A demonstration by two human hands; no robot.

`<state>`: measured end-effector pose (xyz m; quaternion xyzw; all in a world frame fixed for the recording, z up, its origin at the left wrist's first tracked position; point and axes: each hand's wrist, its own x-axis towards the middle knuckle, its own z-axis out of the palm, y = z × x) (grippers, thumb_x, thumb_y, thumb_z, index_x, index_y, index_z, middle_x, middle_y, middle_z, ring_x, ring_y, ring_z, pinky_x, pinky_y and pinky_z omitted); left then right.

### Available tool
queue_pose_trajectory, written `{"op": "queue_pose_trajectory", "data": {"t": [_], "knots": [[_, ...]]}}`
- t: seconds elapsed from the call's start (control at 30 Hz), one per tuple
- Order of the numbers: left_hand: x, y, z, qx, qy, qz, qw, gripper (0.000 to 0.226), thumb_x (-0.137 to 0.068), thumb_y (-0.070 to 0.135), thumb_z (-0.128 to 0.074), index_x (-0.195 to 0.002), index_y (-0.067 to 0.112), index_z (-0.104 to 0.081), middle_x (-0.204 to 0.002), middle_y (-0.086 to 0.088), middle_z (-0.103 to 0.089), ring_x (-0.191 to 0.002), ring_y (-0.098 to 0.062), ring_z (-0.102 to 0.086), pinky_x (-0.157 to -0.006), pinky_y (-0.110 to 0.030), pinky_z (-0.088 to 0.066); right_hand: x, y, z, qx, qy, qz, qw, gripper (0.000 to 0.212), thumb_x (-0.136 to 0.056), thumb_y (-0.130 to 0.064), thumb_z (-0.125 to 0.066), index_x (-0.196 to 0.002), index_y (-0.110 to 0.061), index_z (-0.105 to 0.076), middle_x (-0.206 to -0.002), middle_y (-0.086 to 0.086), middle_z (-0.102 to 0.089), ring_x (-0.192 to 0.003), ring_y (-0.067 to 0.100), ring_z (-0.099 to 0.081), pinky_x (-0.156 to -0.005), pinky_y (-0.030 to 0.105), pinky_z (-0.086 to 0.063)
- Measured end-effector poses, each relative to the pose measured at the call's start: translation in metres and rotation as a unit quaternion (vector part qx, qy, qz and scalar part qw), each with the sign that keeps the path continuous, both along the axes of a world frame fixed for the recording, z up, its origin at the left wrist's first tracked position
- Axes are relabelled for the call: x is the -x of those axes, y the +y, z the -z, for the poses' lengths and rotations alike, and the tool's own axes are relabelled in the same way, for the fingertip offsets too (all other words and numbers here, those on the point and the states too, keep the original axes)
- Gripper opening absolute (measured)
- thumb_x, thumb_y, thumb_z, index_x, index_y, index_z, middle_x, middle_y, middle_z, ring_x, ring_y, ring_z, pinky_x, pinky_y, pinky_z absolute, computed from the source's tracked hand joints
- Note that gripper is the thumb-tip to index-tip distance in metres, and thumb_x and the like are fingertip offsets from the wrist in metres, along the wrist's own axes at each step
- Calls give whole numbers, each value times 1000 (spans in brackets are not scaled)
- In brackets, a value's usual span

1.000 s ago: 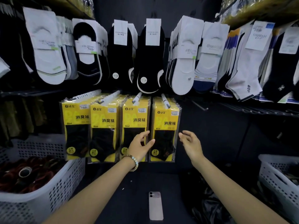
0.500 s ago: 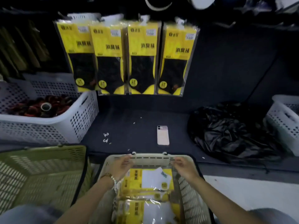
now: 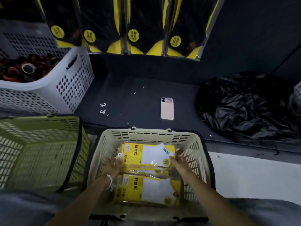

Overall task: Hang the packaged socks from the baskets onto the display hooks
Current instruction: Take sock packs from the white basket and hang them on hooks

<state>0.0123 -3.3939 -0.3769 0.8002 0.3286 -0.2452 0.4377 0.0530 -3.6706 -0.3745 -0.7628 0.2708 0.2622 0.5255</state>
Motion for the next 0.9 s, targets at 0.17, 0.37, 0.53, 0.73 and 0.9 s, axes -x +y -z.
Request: {"op": "queue_pose_trajectory", "data": {"t": [0.17,0.37,0.53,0.73,0.9], "knots": [[2,-16,5,-4,-27,-15,1000,36,-95,26,-49,-125,7,-55,-121,-15,-60,-108,-31,-55,-82,-27,-39,-8,5,14,-46,48,1,998,47,-93,-32,-58,-136,-14,-50,-135,9,-56,-124,27,-51,-90,28,-40],[-7,-18,0,6,-42,-85,996,27,-92,26,-55,-102,3,-64,-99,-16,-66,-95,-30,-60,-85,-37,-49,-12,5,19,-107,76,54,990,48,-85,-29,-69,-127,-8,-58,-126,11,-62,-119,30,-56,-102,39,-43],[-10,-19,-14,34,-22,-145,989,32,-90,39,-55,-92,7,-61,-95,-12,-64,-90,-29,-57,-74,-36,-44,-13,5,-9,-284,87,43,954,60,-69,-17,-74,-126,-3,-58,-120,17,-66,-107,32,-64,-89,43,-54],[-17,-16,-59,88,-74,-277,954,33,-78,39,-71,-83,9,-57,-79,-7,-59,-84,-26,-54,-90,-40,-44,-12,12,-66,-300,24,20,954,49,-78,-10,-69,-125,2,-59,-127,20,-61,-119,36,-57,-101,48,-43],[-43,-16,-126,162,-222,-378,884,50,-77,15,-74,-115,1,-45,-91,-8,-57,-96,-24,-54,-95,-35,-45,-21,18,-125,-341,-80,61,935,40,-79,-10,-70,-117,-1,-63,-104,11,-72,-85,22,-71,-62,30,-57]]}}
